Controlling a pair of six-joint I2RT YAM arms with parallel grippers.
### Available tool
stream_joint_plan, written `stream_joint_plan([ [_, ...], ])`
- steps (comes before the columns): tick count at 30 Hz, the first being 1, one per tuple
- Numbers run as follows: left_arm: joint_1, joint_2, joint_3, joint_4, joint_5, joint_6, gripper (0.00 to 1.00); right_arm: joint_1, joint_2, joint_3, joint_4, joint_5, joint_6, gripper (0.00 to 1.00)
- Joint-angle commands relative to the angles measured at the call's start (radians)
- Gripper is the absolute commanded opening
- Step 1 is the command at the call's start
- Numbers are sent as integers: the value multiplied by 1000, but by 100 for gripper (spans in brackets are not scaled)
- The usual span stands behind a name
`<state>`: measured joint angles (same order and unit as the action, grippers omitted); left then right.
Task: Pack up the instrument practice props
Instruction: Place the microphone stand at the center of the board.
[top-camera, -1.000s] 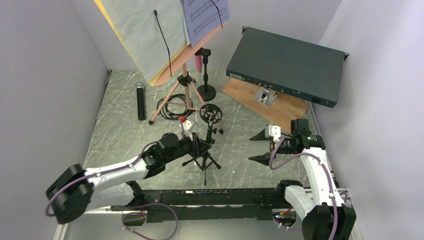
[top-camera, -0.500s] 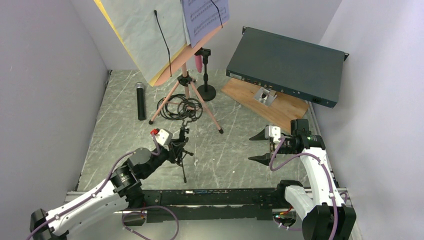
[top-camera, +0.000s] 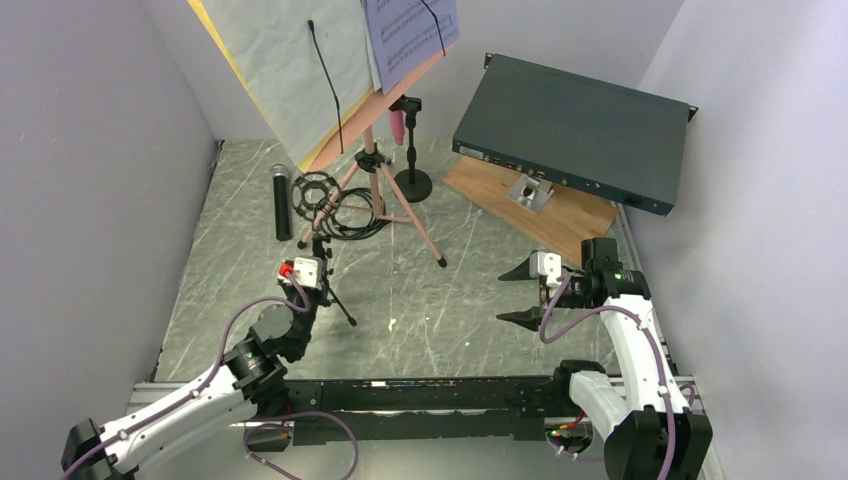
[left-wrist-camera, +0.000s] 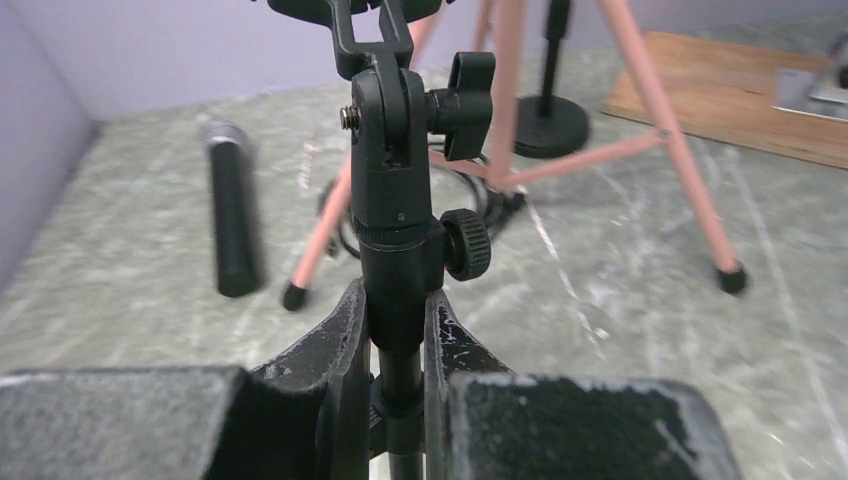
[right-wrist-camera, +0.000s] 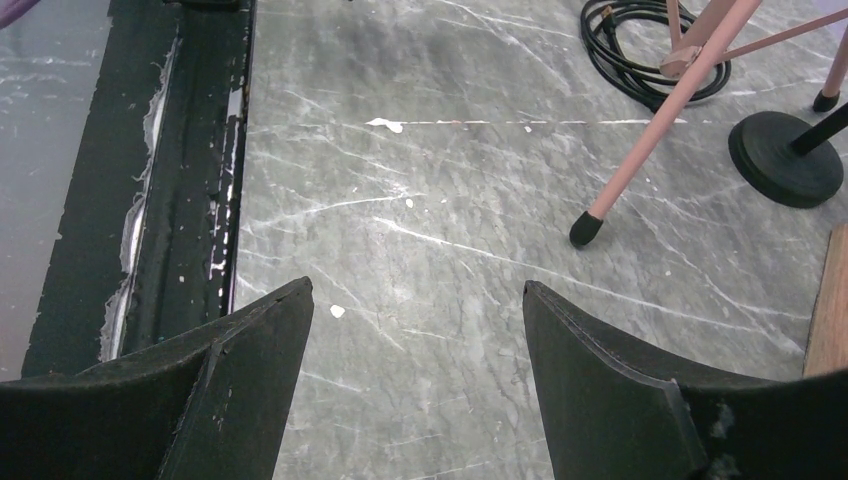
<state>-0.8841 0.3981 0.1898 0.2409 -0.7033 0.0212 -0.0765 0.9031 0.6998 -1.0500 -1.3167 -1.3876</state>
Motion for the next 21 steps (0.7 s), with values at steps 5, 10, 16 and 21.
stream_joint_plan([
  [5,215,198,29,491,-116,153,0,7,-9,-1,-22,-30,-42,79],
  [10,432,321,87,500,-13,-5,0,9,-10,-1,-28,-31,-48,79],
  [16,641,473,186,565,98,-77,0,12,-5,1,-48,-31,-70,79],
  [21,844,666,271,676,281,-139,0,18,-3,1,-58,-31,-83,79],
])
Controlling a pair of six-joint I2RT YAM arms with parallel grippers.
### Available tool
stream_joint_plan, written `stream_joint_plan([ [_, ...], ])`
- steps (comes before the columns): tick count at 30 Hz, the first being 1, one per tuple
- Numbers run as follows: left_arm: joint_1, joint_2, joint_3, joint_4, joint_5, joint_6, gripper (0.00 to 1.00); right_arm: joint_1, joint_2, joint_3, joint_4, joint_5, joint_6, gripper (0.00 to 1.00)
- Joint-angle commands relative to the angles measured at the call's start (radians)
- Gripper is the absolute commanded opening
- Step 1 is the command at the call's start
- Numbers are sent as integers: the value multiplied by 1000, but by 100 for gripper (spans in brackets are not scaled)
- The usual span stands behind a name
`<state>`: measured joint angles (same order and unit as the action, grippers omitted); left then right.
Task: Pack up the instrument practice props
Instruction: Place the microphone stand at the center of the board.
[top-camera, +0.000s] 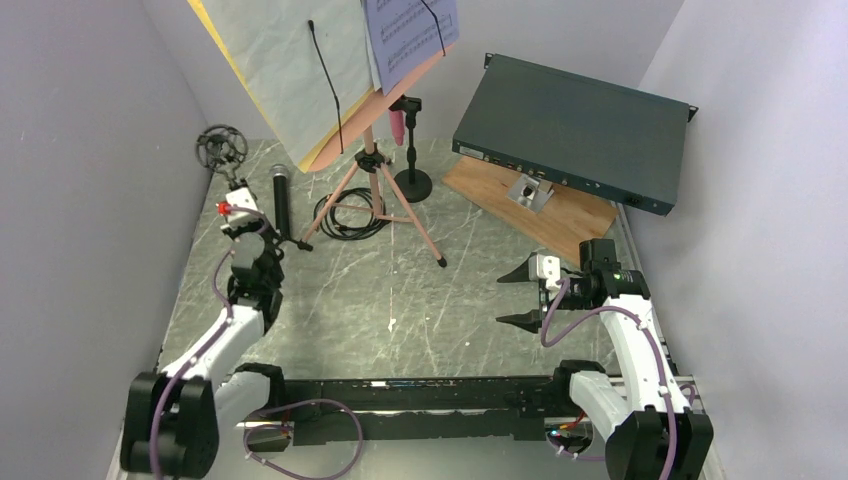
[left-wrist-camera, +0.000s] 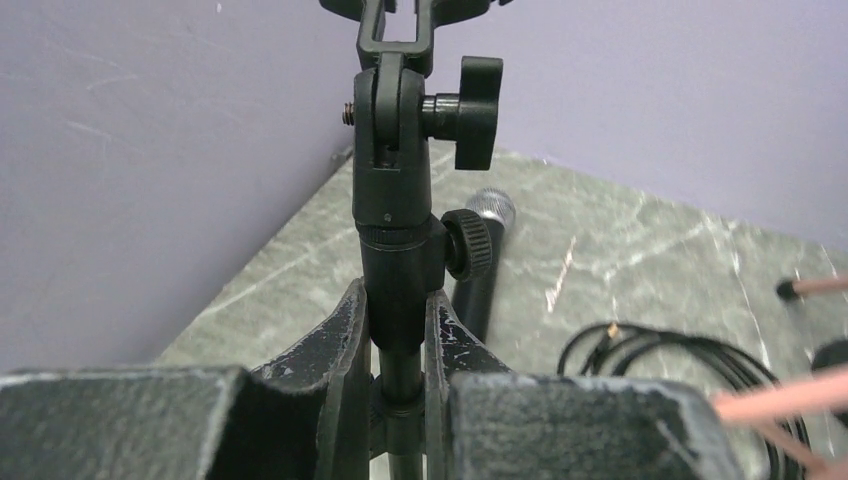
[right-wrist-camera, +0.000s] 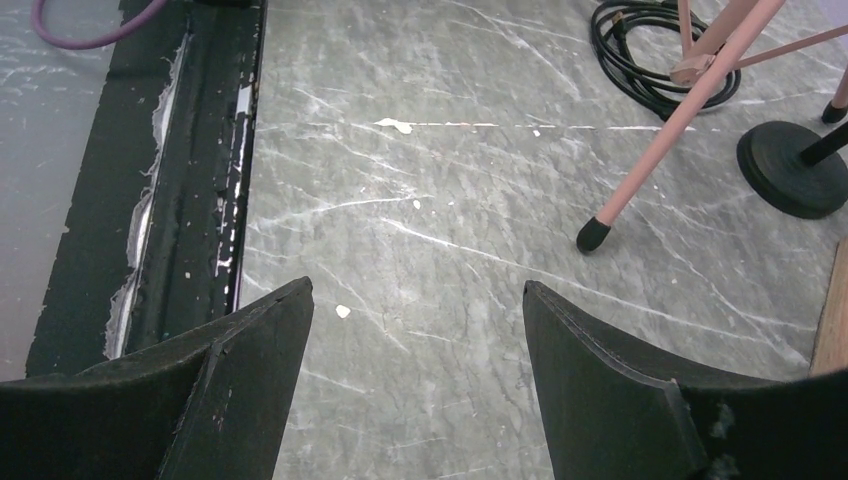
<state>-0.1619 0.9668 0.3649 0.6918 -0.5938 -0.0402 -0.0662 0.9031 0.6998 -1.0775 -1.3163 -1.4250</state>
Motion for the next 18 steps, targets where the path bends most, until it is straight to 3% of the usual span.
stream_joint_plan([
  [1,168,155,116,251,219,-91,0,8,-2,2,-33,-32,-49,79],
  [4,283,283,186,321,343,-101,0,9,-2,4,-44,-34,-60,79],
  [10,414,530,356,435,490,-38,0,9,3,8,-50,-31,-63,79],
  [18,456,772,512,562,630,45,0,9,18,13,-59,-31,-67,79],
])
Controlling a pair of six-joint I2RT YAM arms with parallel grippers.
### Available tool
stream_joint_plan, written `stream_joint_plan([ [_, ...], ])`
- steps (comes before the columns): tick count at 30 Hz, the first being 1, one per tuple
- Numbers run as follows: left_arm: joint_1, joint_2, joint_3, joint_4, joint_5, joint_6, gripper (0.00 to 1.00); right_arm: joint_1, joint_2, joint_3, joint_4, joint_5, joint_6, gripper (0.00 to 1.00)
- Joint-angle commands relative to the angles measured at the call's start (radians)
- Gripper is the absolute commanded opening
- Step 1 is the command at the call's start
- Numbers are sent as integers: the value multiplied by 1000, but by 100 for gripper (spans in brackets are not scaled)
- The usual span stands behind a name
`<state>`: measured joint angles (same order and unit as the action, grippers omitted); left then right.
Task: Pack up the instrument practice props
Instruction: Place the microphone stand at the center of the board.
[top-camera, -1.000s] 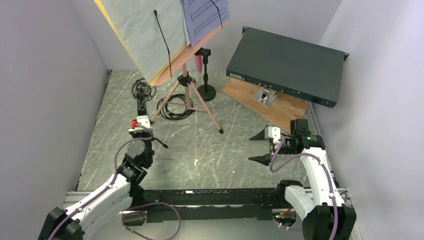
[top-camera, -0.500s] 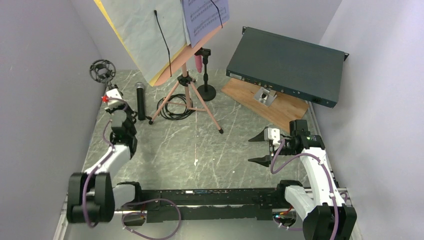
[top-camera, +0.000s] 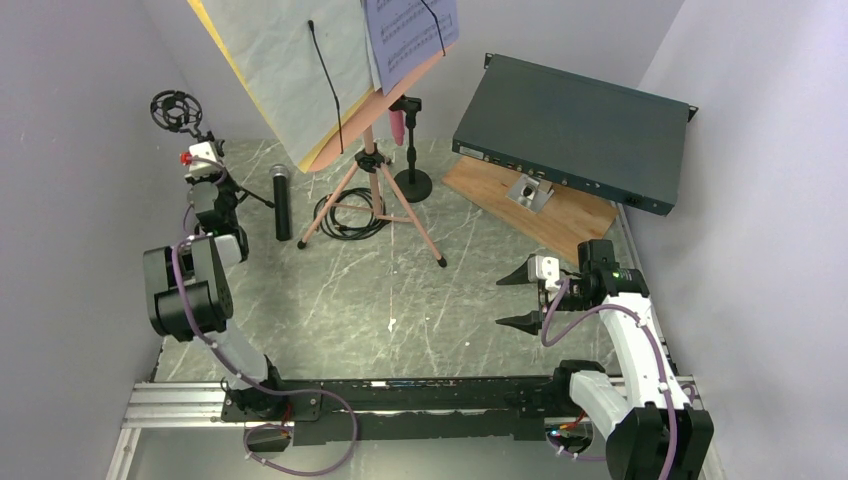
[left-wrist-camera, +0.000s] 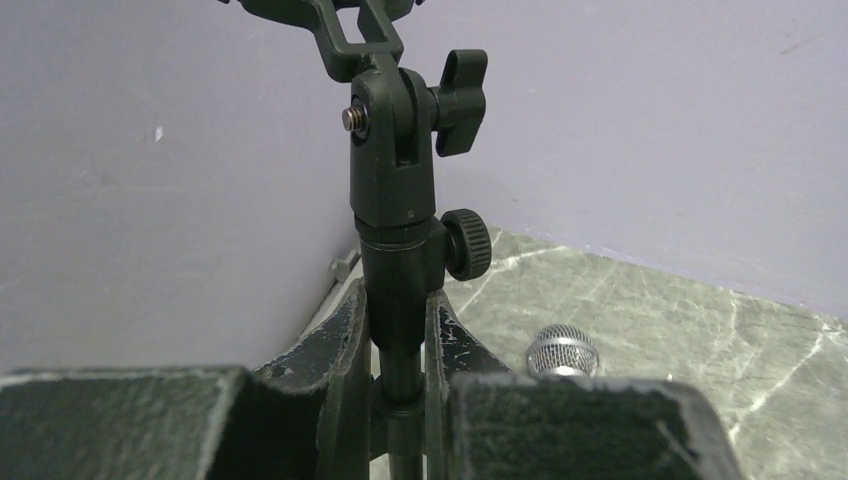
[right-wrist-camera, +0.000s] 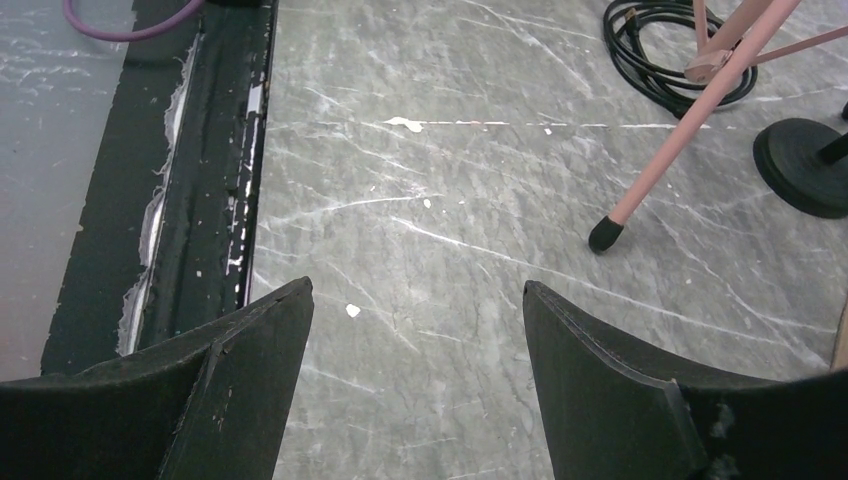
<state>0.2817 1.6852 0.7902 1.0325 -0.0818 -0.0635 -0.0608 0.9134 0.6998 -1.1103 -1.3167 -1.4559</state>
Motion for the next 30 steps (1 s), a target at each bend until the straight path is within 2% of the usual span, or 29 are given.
stream_joint_plan([
  [1,18,77,103,223,135,91,0,4,11,15,-29,-30,-39,79],
  [7,52,202,168,242,219,70,0,4,29,19,-37,-26,-47,79],
  [13,56,280,161,268,274,70,1,3,41,18,-35,-23,-45,79],
  [22,106,296,94,286,297,26,5,3,38,19,-34,-23,-41,79],
  [30,136,291,68,258,380,4,12,3,30,19,-34,-23,-42,79],
])
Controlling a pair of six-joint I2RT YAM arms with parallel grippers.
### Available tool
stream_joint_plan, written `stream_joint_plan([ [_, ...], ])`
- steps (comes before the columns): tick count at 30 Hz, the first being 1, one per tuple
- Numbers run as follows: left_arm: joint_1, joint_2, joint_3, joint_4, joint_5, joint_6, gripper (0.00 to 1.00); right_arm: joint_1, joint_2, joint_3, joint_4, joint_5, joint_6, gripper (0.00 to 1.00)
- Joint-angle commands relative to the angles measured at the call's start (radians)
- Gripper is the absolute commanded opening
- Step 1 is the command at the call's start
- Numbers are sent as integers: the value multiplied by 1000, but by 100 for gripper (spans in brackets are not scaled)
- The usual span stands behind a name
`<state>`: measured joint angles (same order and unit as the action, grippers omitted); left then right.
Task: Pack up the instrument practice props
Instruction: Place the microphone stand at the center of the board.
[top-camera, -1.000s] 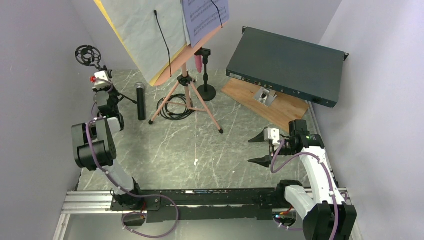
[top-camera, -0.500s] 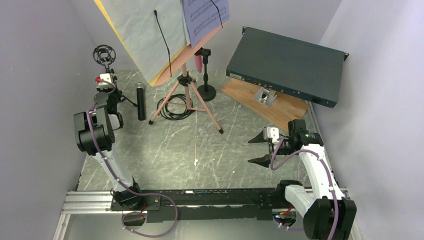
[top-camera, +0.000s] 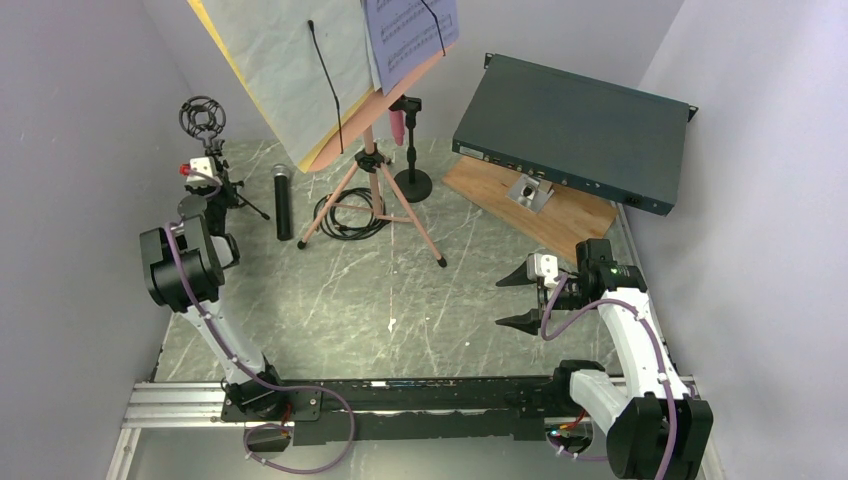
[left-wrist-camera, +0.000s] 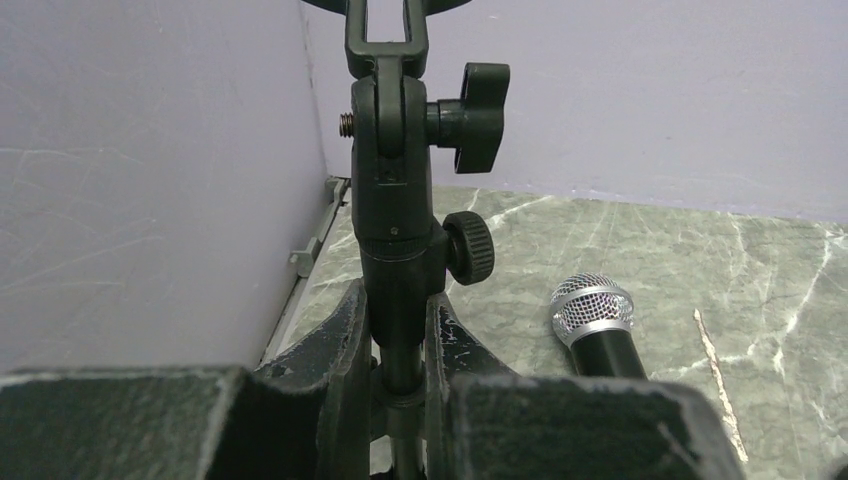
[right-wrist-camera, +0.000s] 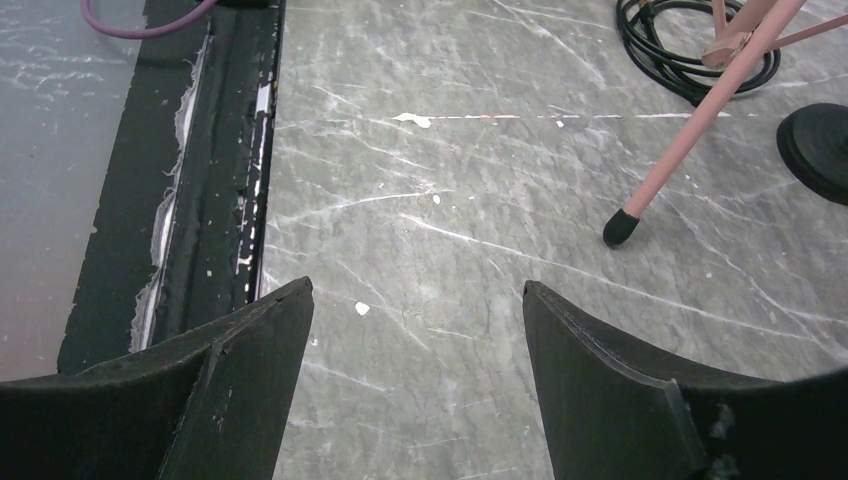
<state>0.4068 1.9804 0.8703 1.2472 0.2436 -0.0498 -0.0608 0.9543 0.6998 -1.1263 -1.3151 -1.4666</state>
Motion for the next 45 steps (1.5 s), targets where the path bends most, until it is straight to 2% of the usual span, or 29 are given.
stream_joint_plan([
  [1,9,-3,-16,45,68,-15,13,4,-12,18,-17,-25,-31,79],
  [5,8,-19,-40,29,81,-9,23,3,-17,18,-14,-24,-28,79],
  [10,5,-59,-61,-15,81,-5,42,4,-27,17,-15,-27,-28,79],
  [15,-4,-109,-91,-40,67,-7,53,4,-37,17,-20,-28,-33,80],
  [21,-5,-210,-150,-73,14,-66,79,4,-48,19,-34,-30,-49,80],
  [27,-5,-359,-188,-255,-29,-165,95,6,-56,22,-52,-32,-72,80],
  [31,-5,-480,-177,-451,-48,-252,97,6,-62,24,-69,-33,-92,82],
  [36,-4,-644,-154,-693,-3,-350,99,4,-73,23,-68,-35,-88,83],
  [42,-3,-842,-182,-907,61,-485,99,3,-82,24,-55,-32,-74,84],
  [45,-4,-921,-210,-985,140,-532,100,1,-87,25,-51,-32,-69,84],
])
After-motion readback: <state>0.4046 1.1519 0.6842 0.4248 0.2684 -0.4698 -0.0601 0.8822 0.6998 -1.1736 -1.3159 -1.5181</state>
